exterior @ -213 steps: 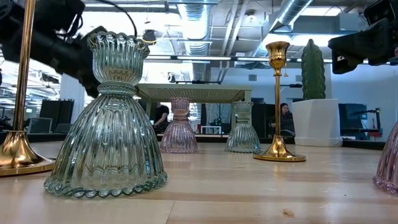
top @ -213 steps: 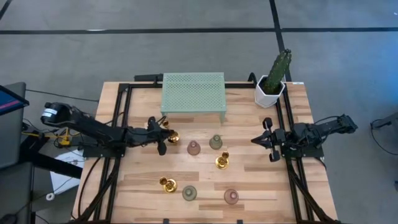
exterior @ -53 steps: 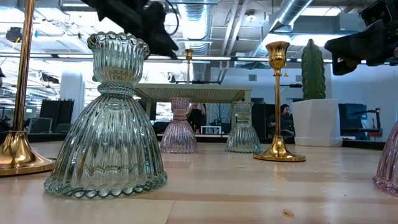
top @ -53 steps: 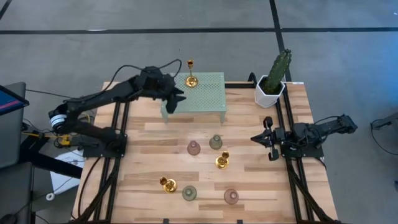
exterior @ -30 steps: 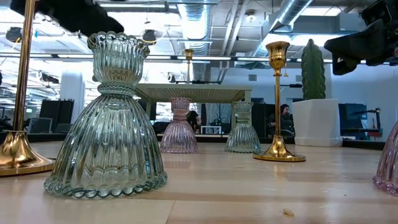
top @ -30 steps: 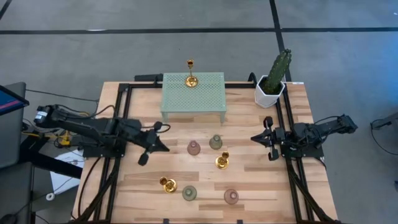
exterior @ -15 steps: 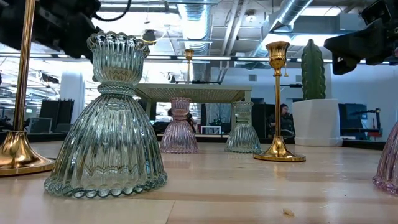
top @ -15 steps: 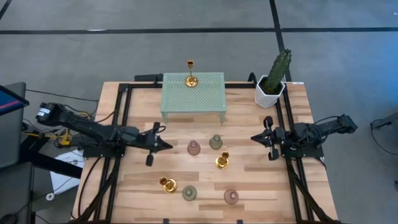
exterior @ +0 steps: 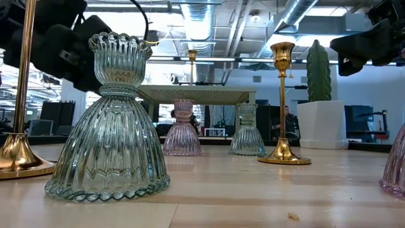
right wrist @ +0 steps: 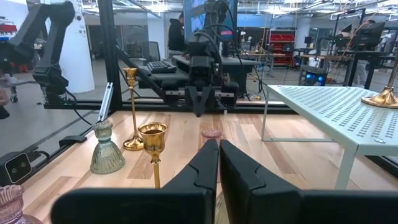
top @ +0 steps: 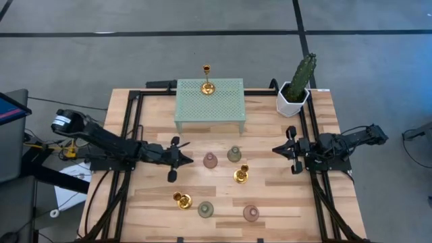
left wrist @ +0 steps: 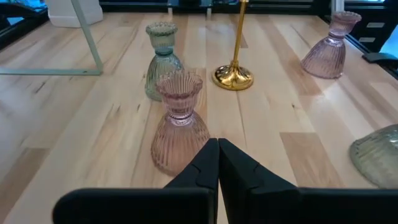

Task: Pick & Place candle stick holders
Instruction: Put the left pink glass candle holder on the shelf

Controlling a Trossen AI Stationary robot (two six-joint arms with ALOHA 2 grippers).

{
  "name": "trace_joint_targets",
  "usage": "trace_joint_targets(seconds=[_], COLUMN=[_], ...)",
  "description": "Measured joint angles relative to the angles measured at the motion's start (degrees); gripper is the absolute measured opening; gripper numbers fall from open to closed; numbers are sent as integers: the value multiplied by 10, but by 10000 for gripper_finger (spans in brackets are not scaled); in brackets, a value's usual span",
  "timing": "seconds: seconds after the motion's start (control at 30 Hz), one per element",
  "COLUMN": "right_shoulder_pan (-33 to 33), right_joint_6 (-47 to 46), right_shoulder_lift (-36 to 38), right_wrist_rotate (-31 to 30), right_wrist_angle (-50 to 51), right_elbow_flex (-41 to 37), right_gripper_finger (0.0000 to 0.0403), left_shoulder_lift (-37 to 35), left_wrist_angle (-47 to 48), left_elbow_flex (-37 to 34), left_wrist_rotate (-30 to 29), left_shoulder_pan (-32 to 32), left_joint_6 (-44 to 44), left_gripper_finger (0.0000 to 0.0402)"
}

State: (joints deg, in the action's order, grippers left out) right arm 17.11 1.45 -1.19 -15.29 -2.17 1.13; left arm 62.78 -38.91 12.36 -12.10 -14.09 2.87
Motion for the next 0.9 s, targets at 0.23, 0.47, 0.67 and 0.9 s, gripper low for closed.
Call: trace_joint_targets(seconds=[0.23, 0.47, 0.67, 0.9], right_shoulder_pan=[0, 0, 0, 0], right_joint_6=[0, 0, 0, 0], right_shoulder_lift=[0, 0, 0, 0], right_wrist_rotate=[0, 0, 0, 0], right_wrist_angle=[0, 1, 2, 2], right_elbow_flex=[0, 1, 1, 1], right_gripper_finger=[8, 8, 8, 8], left_shoulder_lift=[63, 75, 75, 75], left_wrist_angle=[-30, -37, -52, -60], left_elbow_flex=[0, 0, 0, 0], left_wrist_rotate=[-1, -1, -2, -1], left_shoulder_pan=[0, 7, 24, 27], left_joint_6=[0, 7, 9, 23], left_gripper_finger=[13, 17, 25, 77])
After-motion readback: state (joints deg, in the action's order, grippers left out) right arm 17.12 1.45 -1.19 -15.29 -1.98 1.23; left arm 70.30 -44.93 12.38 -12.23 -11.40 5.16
